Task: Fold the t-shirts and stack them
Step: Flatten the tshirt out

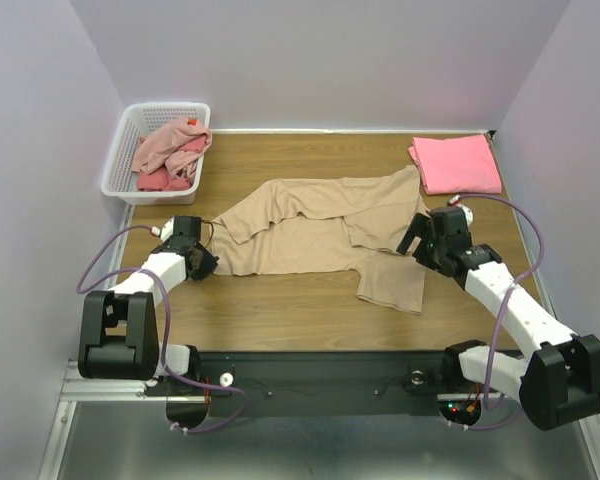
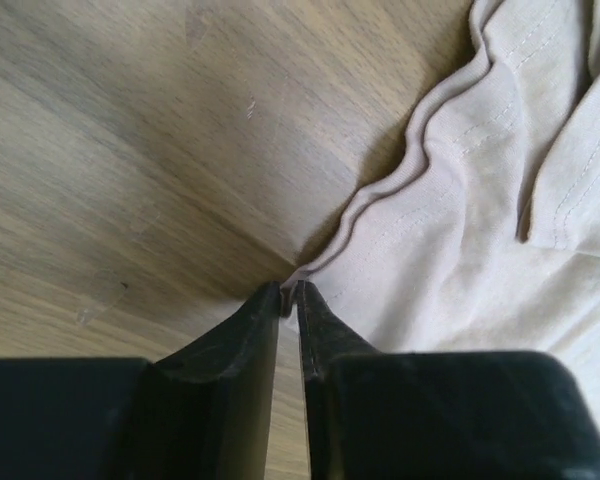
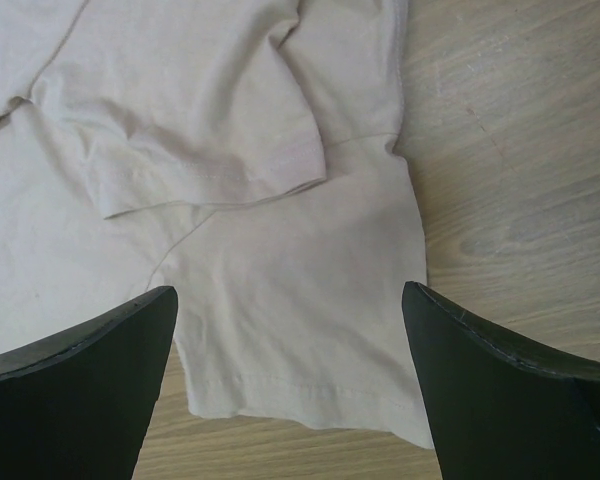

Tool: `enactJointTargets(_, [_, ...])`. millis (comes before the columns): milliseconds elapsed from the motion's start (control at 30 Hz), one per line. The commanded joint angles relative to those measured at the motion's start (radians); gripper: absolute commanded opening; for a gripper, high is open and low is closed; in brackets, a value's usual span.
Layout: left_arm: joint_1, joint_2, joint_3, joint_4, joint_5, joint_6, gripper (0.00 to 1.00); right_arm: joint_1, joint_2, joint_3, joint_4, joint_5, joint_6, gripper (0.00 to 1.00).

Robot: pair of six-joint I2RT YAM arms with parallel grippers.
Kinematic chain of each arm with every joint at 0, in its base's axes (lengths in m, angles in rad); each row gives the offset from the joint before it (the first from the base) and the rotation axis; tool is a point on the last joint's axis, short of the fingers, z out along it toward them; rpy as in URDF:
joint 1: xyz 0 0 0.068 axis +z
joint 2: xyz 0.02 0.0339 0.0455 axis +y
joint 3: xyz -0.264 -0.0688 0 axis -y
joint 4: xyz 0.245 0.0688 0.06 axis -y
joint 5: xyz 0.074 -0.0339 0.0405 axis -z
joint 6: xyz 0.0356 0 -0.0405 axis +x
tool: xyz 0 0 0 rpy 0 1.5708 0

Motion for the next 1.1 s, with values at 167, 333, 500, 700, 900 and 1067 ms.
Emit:
enactJointTargets(167, [-0.004,0.037,-0.037,-0.030,-0.005,0.021,0.00,0.000,-0.025,-0.044,-0.007,0.000,0.033,1.00])
enactJointTargets(333, [-0.009,-0.089,-0.069,-0.008,-0.007,0.017,0.00,0.000,-0.036,-0.046,-0.079,-0.099,0.029,1.00])
enactJointTargets(500, [-0.010,-0.230,-0.084,0.019,0.053,0.028,0.00,0.000,-0.024,-0.015,-0.265,-0.062,0.049,1.00])
enactJointTargets(700, [-0.010,-0.353,-0.094,0.004,0.047,0.021,0.00,0.000,-0.034,-0.064,-0.306,-0.085,0.141,1.00])
enactJointTargets(900, [-0.010,-0.392,-0.098,0.004,0.050,0.015,0.00,0.000,-0.034,-0.121,-0.305,-0.103,0.216,0.93])
enactJointTargets(1067, [-0.010,-0.405,-0.101,0.013,0.062,0.018,0.00,0.000,-0.004,-0.167,-0.294,-0.084,0.271,0.83])
